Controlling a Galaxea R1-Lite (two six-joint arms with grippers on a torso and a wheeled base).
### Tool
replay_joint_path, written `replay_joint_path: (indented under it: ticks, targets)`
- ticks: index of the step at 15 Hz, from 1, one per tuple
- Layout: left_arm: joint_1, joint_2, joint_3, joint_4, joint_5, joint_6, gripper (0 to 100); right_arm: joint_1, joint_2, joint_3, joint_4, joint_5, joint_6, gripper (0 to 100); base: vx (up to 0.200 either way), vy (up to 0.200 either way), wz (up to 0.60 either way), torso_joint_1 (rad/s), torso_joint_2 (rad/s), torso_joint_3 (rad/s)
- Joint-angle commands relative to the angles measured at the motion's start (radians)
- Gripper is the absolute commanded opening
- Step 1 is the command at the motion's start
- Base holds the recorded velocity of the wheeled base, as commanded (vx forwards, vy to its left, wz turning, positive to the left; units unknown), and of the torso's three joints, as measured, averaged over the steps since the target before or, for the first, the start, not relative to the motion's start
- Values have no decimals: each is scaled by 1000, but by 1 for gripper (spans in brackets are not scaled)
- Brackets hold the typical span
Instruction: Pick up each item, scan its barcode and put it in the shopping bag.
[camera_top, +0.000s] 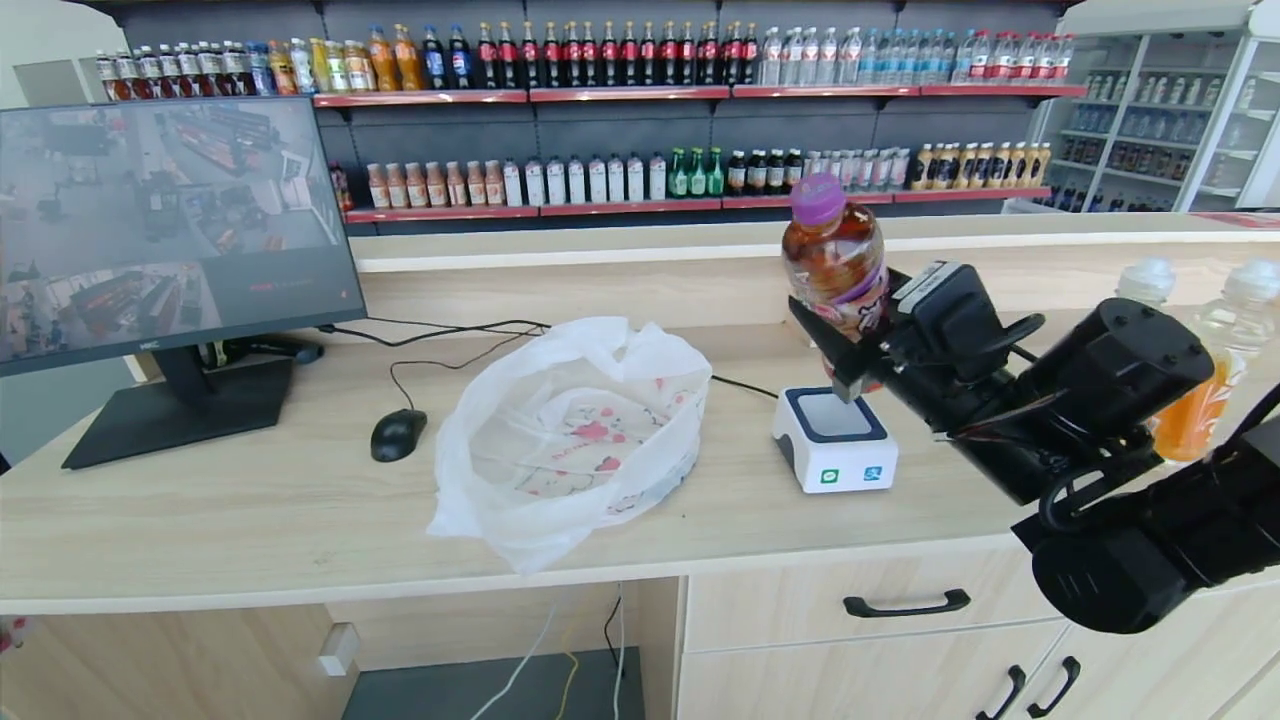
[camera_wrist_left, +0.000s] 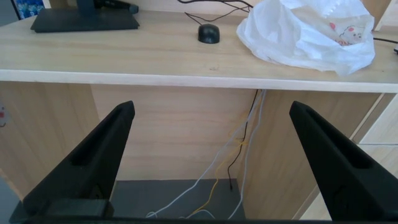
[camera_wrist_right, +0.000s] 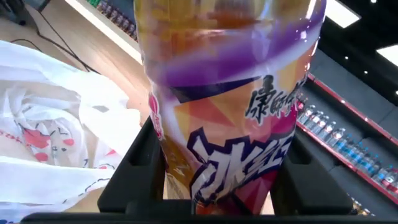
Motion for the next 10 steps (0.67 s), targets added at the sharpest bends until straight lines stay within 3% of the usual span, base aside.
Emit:
replay_joint_path:
  ticks: [1,4,8,10]
  targets:
    - [0,0,0,0,0,0,100,-7,21,2,-2,9,-10,0,0,0,0,0,0,0]
    - [0,0,2,0,0,0,100,-90,63,-13,-2,216,-119,0,0,0,0,0,0,0]
    - [0,0,0,0,0,0,100,-108,118,-24,-2,369,-198,0,0,0,0,0,0,0]
    - [0,0,0,0,0,0,100,-180,126,-25,-2,437,-237,0,0,0,0,0,0,0]
